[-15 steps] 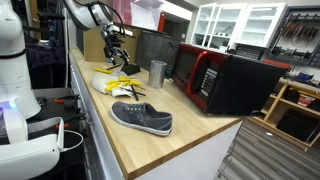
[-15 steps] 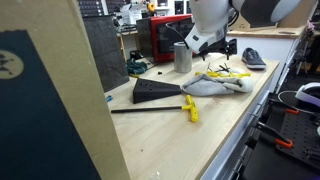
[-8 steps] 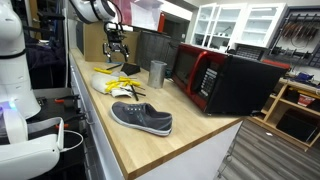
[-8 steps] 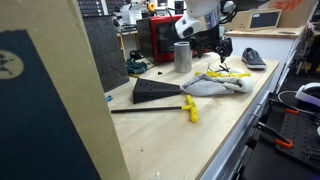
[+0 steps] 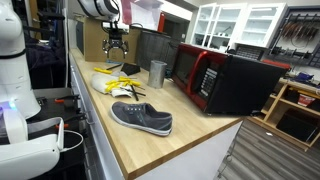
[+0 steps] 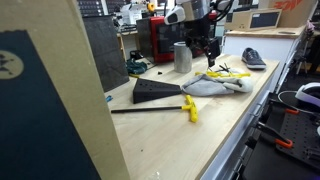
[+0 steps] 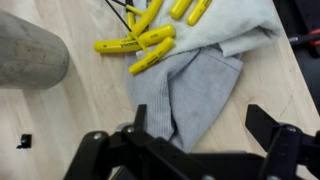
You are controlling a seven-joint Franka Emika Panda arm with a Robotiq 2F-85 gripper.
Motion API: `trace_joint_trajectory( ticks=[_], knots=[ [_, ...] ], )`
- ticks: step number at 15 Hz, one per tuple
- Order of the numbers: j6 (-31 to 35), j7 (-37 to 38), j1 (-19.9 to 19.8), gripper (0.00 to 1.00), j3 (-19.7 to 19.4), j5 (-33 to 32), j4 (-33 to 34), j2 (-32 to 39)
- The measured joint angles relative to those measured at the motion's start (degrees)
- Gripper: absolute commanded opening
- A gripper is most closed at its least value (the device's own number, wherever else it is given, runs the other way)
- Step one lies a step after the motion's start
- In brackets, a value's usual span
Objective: Remove the yellow object from the black platform and then put it on the pile of yellow objects on the right
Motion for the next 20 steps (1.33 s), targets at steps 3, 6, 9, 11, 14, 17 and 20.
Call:
trace_joint_trajectory(
  ticks=[3,6,9,11,14,17,20],
  knots=[
    [0.9,8.6,0.6,1.0,0.7,3.1,4.0,3.8],
    [3.0,17.9,1.3,1.0,1.2,4.6,8.5,8.2],
    [5.7,27.1,1.8,1.0,1.4,4.9,13.0,12.3],
    [7.2,32.4,2.2,1.0,1.4,4.9,15.9,15.0],
    [8.4,38.7,3.5,1.0,1.3,4.1,19.7,18.8],
    [8.7,43.6,5.3,0.75,0.9,1.7,23.6,22.8],
    [8.7,46.4,7.8,0.58,-0.2,-1.9,27.4,26.6]
  ],
)
